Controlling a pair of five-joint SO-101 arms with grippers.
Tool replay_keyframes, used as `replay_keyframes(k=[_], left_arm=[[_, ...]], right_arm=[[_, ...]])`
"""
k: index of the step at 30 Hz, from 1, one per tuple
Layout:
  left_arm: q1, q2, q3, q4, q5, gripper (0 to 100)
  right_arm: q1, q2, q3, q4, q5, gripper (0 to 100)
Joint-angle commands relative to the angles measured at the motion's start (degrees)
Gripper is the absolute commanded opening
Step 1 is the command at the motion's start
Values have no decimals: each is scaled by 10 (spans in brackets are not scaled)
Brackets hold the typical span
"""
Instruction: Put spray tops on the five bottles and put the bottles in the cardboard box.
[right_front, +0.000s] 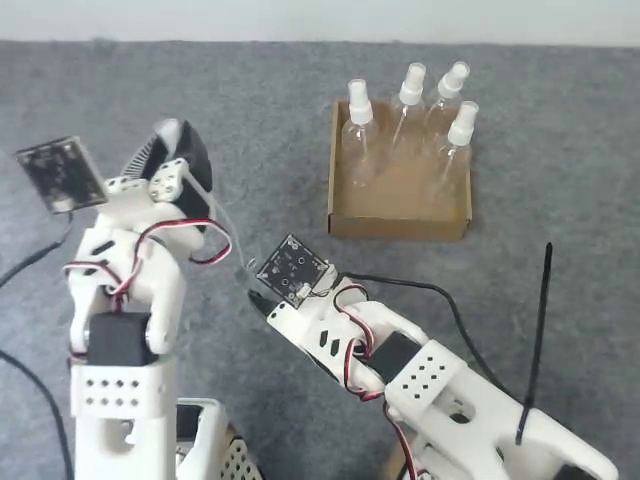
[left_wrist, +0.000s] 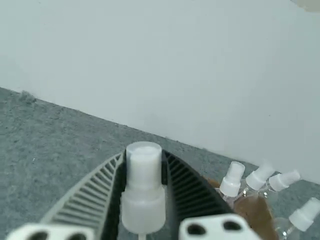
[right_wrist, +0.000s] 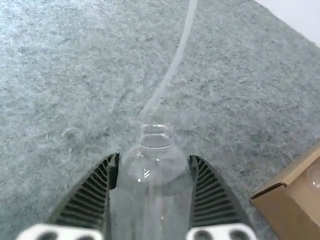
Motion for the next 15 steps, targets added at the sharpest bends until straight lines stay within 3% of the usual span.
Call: replay_keyframes(k=[1,7,15], left_arm=[[31,1,-18,22,-4,11],[65,2,-15,66,-4,11],[61,1,-33,55,-16,11]], right_arm=[[0,-23,-7,-17,-7,6],[1,-23,-8,-17,-7,6],[0,-23,-8,-17,-7,6]])
